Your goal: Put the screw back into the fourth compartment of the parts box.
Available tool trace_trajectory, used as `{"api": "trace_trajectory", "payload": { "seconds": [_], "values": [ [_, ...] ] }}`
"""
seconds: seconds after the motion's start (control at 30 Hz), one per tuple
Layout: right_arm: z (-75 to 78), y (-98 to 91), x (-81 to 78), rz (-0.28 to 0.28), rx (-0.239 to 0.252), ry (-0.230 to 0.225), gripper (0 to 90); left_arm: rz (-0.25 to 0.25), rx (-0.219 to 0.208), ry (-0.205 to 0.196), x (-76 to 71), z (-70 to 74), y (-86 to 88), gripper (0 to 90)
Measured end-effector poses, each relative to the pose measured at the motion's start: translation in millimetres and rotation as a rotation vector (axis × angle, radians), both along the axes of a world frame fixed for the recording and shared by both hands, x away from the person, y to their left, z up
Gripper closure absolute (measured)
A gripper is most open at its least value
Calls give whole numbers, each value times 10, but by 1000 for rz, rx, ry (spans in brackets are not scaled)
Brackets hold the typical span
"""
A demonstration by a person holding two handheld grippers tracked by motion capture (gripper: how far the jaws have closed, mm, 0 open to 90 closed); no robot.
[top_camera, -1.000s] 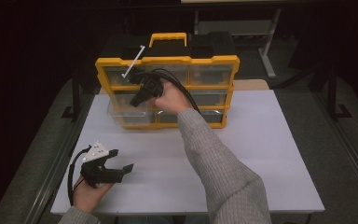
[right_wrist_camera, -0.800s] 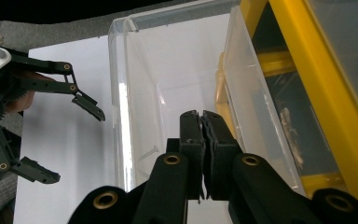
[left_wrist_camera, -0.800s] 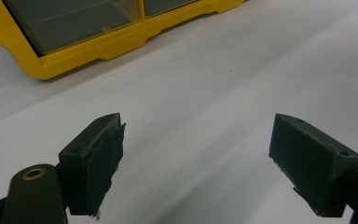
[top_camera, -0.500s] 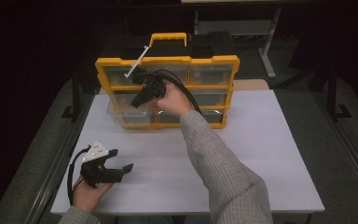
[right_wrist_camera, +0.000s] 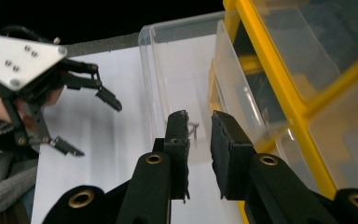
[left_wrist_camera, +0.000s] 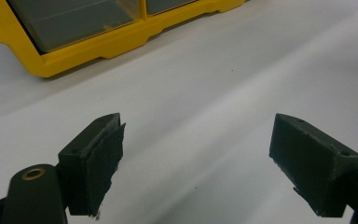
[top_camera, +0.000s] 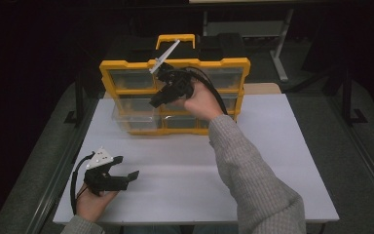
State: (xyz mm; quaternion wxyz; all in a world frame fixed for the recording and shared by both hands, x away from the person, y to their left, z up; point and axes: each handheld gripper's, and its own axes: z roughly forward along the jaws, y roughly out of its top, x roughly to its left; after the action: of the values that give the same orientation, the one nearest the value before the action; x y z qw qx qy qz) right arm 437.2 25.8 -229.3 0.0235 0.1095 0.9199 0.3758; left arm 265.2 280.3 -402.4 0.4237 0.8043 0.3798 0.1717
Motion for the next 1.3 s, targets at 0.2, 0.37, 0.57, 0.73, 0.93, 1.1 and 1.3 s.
{"api": "trace_trajectory", "payload": {
  "seconds": [0.2,0.37,0.57,0.73,0.93,1.1,1.3],
  "values": [
    [-7,-283,-42,-19,22,-12,742,5,-1,1,2,-2,1,169],
    [-10,-533,-112,-35,40,-27,705,17,-24,0,-2,-4,-10,169],
    [-60,-740,-191,-61,51,-25,686,17,-20,-6,-4,0,-16,169],
    [-128,-855,-225,-70,51,-23,672,19,-20,-8,-4,2,-14,169],
    [-234,-1014,-293,-93,54,-7,633,7,-2,-11,1,0,-11,169],
    [-353,-1156,-355,-113,57,6,612,19,-19,0,-14,-1,-38,169],
    [-479,-1300,-416,-130,59,10,590,18,-14,-2,-15,8,-30,169]
  ]
}}
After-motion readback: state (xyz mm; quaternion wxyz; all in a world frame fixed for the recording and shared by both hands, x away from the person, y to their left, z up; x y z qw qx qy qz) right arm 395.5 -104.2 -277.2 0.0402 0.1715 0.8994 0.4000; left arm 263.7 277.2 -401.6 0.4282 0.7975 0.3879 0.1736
